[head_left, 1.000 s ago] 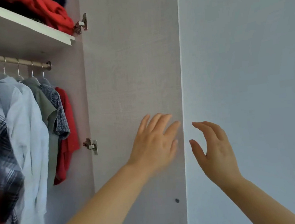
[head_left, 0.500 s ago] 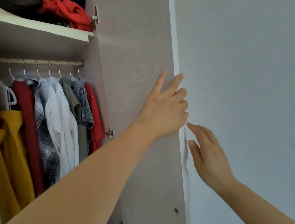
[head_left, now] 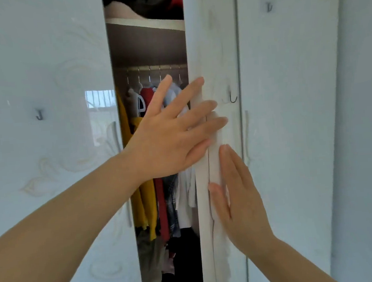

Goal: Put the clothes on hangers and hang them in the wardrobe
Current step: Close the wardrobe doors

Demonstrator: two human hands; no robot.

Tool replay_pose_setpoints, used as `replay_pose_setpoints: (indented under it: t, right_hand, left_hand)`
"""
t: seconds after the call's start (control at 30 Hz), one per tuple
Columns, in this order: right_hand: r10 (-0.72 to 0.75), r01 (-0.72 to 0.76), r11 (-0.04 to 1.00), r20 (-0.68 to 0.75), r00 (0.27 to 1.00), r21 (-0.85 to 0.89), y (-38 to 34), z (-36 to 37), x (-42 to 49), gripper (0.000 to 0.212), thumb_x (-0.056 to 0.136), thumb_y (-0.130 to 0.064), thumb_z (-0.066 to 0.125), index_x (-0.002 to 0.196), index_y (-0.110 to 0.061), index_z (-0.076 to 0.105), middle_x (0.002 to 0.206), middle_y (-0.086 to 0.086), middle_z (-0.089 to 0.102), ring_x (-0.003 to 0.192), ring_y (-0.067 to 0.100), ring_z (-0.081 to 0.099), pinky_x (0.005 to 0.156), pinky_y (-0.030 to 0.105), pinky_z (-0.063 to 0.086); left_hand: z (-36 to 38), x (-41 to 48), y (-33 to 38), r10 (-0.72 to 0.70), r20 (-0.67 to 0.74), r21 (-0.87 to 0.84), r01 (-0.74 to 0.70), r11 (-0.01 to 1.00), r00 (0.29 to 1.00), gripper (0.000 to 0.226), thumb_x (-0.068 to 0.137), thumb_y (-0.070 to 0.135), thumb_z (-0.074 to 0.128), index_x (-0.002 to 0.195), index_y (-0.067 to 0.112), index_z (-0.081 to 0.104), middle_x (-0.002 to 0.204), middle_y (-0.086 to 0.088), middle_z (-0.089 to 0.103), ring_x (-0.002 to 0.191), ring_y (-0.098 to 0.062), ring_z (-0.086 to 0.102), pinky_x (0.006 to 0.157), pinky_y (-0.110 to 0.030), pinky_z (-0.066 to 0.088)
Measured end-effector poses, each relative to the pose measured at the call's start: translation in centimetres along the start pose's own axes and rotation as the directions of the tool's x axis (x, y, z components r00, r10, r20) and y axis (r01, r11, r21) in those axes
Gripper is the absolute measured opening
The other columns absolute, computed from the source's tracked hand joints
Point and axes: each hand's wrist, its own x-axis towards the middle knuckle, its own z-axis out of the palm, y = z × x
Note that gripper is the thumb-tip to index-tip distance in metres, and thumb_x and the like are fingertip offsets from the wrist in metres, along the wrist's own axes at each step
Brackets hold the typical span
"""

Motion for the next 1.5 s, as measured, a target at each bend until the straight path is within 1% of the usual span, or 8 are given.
replay_pose_setpoints:
  t: [0.07, 0.23, 0.4, 0.73, 1.03, 1.17, 1.33, 1.5]
  right_hand:
    - [-0.010, 0.010, 1.000, -0.001, 1.000, 0.007, -1.5, 3.2, 0.8, 0.055, 0.096, -0.044, 0.030, 0.143, -0.026, 0.006, 0.152, 0.007, 0.022, 0.135, 0.001, 0.013, 0.108, 0.024, 0.024]
    - [0.053, -0.052, 0.999, -0.062, 0.997, 0.007, -4.5, 10.9, 3.4, 0.058, 0.088, -0.027, 0.049, 0.141, -0.009, 0.033, 0.139, 0.024, 0.038, 0.120, 0.034, 0.050, 0.086, 0.047, 0.053]
    - [0.072, -0.078, 0.995, -0.106, 0.992, -0.057, -4.5, 18.1, 5.8, 0.062, 0.081, -0.015, 0.068, 0.136, -0.003, 0.042, 0.131, 0.029, 0.044, 0.110, 0.039, 0.054, 0.080, 0.052, 0.053]
    - [0.086, -0.106, 0.983, -0.138, 0.987, -0.150, -1.8, 28.6, 10.0, 0.060, 0.076, -0.009, 0.074, 0.130, 0.001, 0.049, 0.126, 0.033, 0.045, 0.100, 0.042, 0.055, 0.078, 0.053, 0.052]
    - [-0.064, -0.021, 0.956, -0.275, 0.959, -0.293, 1.9, 33.7, 9.8, 0.044, 0.098, -0.035, 0.030, 0.133, -0.009, 0.038, 0.133, 0.028, 0.043, 0.113, 0.033, 0.047, 0.092, 0.042, 0.041]
    - [-0.072, -0.018, 0.956, -0.295, 0.953, -0.293, 2.4, 34.2, 9.9, 0.044, 0.100, -0.035, 0.026, 0.134, -0.010, 0.038, 0.134, 0.027, 0.043, 0.114, 0.032, 0.046, 0.090, 0.040, 0.037]
    - [0.015, -0.074, 0.955, -0.203, 0.979, -0.288, 1.4, 32.9, 9.6, 0.046, 0.098, -0.034, 0.028, 0.133, -0.008, 0.041, 0.134, 0.029, 0.044, 0.118, 0.034, 0.047, 0.087, 0.044, 0.046]
    - [0.108, -0.073, 0.961, 0.118, 0.987, -0.265, 0.3, 28.8, 8.3, 0.054, 0.090, -0.020, 0.054, 0.141, -0.015, 0.037, 0.149, 0.017, 0.029, 0.132, 0.033, 0.037, 0.101, 0.045, 0.038]
  left_hand:
    - [0.0, -2.8, -2.1, -0.010, 0.061, 0.025, 0.009, 1.000, 0.998, 0.035, 0.095, 0.030, 0.039, 0.120, 0.021, 0.062, 0.123, -0.005, 0.062, 0.127, -0.036, 0.043, 0.104, -0.061, 0.018]
    - [1.9, -8.6, -6.9, -0.075, 0.176, 0.078, 0.062, 0.995, 0.982, 0.037, 0.095, 0.028, 0.037, 0.123, 0.021, 0.060, 0.127, -0.002, 0.060, 0.127, -0.032, 0.045, 0.106, -0.057, 0.019]
    - [7.0, -13.5, -10.6, -0.123, 0.218, 0.079, 0.108, 0.991, 0.968, 0.039, 0.094, 0.032, 0.040, 0.129, 0.022, 0.054, 0.134, 0.000, 0.053, 0.131, -0.032, 0.040, 0.107, -0.057, 0.021]
    - [17.2, -18.9, -15.0, -0.181, 0.195, 0.032, 0.179, 0.983, 0.964, 0.044, 0.093, 0.036, 0.038, 0.133, 0.021, 0.049, 0.139, -0.002, 0.048, 0.131, -0.033, 0.038, 0.105, -0.060, 0.024]
    - [22.3, -20.5, -14.5, -0.290, -0.001, -0.029, 0.290, 0.956, 0.957, 0.048, 0.090, 0.044, 0.043, 0.132, 0.021, 0.050, 0.139, -0.002, 0.048, 0.131, -0.032, 0.039, 0.105, -0.060, 0.025]
    - [22.6, -20.6, -14.5, -0.289, -0.013, -0.050, 0.288, 0.956, 0.957, 0.048, 0.090, 0.044, 0.044, 0.132, 0.022, 0.050, 0.139, -0.002, 0.048, 0.132, -0.031, 0.038, 0.107, -0.058, 0.023]
    - [20.8, -20.1, -14.1, -0.320, 0.142, -0.001, 0.323, 0.946, 0.937, 0.048, 0.090, 0.045, 0.044, 0.133, 0.022, 0.049, 0.139, -0.003, 0.048, 0.130, -0.033, 0.040, 0.104, -0.060, 0.028]
    - [16.5, -20.7, -11.5, -0.444, 0.416, -0.015, 0.494, 0.869, 0.794, 0.059, 0.088, 0.037, 0.049, 0.143, 0.023, 0.032, 0.151, -0.007, 0.028, 0.138, -0.032, 0.027, 0.110, -0.054, 0.020]
